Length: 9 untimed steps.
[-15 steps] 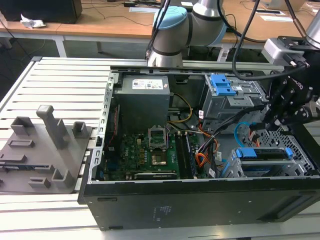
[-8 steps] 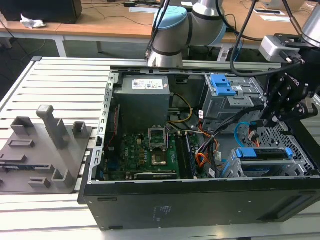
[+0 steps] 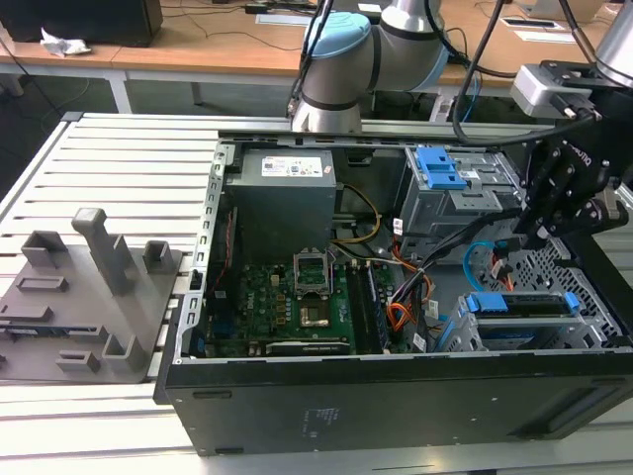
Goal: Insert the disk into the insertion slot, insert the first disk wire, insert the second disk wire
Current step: 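Insert the first disk wire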
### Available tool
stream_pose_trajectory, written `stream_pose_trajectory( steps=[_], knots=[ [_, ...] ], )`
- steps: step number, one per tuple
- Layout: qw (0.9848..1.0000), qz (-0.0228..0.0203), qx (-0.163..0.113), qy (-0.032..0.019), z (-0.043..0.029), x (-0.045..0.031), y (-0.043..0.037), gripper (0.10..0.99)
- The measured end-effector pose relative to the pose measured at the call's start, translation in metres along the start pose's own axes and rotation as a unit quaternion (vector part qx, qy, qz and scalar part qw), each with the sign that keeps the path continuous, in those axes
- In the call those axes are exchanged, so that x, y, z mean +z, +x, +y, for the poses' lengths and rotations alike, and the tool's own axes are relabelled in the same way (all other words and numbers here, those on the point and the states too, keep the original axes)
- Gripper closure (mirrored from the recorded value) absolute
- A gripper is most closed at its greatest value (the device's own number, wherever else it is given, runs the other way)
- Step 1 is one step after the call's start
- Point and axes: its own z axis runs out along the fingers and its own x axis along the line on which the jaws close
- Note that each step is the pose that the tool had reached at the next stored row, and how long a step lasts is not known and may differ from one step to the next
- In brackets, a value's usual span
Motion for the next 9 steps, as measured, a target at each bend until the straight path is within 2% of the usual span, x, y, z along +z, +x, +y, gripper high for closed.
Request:
stream_pose_trajectory(
  steps=[4, 7, 9],
  knots=[
    [1.0, 0.0012, -0.003, 0.0001, 0.0046, 0.0002, 0.0002, 0.784],
    [1.0, 0.0073, -0.005, 0.0002, 0.0064, 0.0002, 0.0003, 0.784],
    [0.9999, 0.0097, -0.005, 0.0003, 0.0079, 0.0007, 0.0006, 0.784]
  ],
)
